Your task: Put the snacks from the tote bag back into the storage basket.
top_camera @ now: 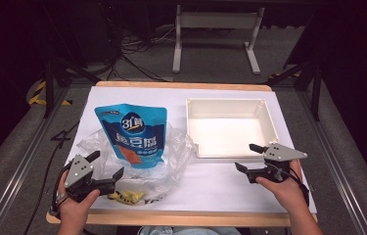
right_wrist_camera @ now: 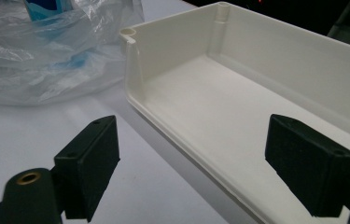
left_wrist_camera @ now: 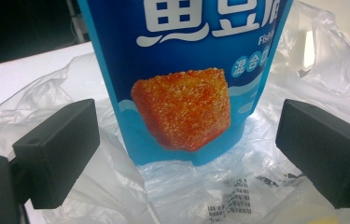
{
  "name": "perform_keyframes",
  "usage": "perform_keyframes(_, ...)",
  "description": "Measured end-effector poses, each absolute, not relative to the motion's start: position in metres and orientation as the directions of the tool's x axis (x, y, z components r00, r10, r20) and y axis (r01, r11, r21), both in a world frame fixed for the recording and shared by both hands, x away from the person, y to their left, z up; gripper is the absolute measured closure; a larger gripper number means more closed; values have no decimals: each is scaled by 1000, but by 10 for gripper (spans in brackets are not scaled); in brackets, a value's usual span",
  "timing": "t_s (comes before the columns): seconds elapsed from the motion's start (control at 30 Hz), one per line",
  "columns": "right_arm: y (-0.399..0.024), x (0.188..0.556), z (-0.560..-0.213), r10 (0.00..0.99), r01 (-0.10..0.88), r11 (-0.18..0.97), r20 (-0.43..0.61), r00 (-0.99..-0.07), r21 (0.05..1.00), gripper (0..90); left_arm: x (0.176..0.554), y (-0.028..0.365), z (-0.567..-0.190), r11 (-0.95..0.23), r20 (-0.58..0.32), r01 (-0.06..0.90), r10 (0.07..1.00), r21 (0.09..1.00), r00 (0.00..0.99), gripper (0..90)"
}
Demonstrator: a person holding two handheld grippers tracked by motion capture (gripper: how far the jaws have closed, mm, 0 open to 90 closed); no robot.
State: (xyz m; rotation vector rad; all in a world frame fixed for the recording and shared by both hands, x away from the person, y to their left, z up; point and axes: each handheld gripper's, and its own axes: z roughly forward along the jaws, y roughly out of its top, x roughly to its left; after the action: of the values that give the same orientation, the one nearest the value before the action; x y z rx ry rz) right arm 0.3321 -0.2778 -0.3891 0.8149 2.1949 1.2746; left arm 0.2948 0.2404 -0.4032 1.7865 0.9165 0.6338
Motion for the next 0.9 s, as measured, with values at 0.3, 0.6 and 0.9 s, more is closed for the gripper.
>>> perform_keyframes(0.3, -285, 331, -384, 701, 266, 389, -96, -707, 882, 189, 294, 237, -403, -237, 24, 289, 810, 928, 585, 69)
perform_keyframes(0.6, -285, 332, -383, 697, 277, 387, -82, -713, 880, 190, 295, 239, -402, -198, -30, 308, 798, 930, 601, 69)
perform_keyframes(0.9, -283, 333, -374, 671, 285, 408, -74, -738, 867, 186, 289, 225, -401, -318, 116, 251, 798, 914, 591, 68)
